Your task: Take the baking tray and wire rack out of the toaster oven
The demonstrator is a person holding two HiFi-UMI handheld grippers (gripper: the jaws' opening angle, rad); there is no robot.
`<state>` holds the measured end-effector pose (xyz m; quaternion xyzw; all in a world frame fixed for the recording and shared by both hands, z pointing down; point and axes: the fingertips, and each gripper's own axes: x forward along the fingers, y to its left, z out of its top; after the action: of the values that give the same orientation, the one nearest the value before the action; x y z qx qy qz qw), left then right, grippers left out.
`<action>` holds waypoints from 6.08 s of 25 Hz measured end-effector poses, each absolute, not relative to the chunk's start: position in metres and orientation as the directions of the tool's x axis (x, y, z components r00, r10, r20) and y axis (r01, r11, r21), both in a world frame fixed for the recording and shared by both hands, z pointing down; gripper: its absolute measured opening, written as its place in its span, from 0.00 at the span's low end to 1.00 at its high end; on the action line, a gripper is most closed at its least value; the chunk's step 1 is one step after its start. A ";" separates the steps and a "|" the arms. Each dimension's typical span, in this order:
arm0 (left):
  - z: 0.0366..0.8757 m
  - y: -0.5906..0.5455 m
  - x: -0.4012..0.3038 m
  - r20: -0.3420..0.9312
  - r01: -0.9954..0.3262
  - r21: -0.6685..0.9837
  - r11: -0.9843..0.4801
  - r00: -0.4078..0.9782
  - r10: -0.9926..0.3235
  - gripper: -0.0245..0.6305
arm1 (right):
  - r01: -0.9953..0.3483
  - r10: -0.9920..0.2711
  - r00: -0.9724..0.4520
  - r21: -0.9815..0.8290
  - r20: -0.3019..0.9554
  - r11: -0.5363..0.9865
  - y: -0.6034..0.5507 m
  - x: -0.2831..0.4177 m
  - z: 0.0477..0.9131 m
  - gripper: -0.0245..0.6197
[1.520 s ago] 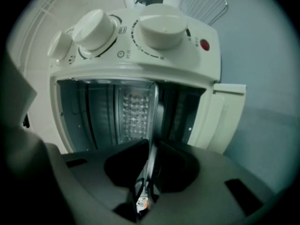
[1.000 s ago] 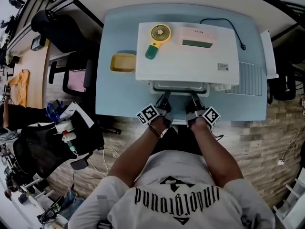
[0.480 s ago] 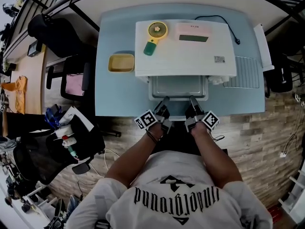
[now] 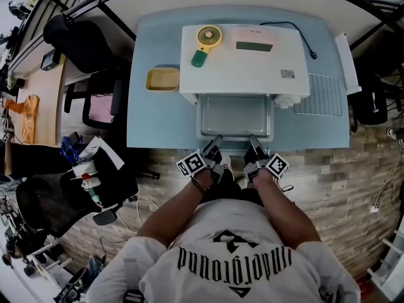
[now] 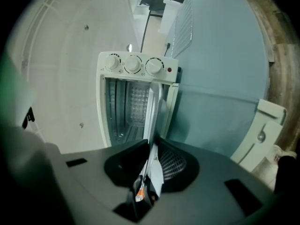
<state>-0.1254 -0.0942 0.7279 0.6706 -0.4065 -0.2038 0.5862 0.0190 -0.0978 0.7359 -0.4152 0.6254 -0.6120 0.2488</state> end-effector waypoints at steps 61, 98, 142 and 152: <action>0.662 0.023 -0.477 0.160 -0.380 0.920 -0.099 0.593 -0.789 0.15 | -0.230 -0.739 -0.659 -0.973 0.141 0.019 0.014 -0.335 0.667 0.16; 0.746 -0.039 -0.488 0.330 -0.422 0.902 0.089 0.542 -0.773 0.15 | -0.282 -0.620 -0.731 -0.953 0.286 -0.108 -0.044 -0.350 0.751 0.19; 0.767 -0.018 -0.477 0.556 -0.689 0.725 0.000 0.584 -0.591 0.28 | -0.641 -0.339 -0.733 -0.765 0.589 0.056 -0.017 -0.355 0.776 0.38; 0.719 -0.015 -0.488 0.500 -0.726 0.668 -0.163 0.600 -0.625 0.28 | -0.648 -0.422 -0.737 -0.728 0.527 0.224 -0.018 -0.352 0.726 0.38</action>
<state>-0.4876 -0.0149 0.7192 0.7605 -0.4442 0.0538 0.4706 -0.3524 -0.0181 0.7259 -0.3454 0.7745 -0.5185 -0.1093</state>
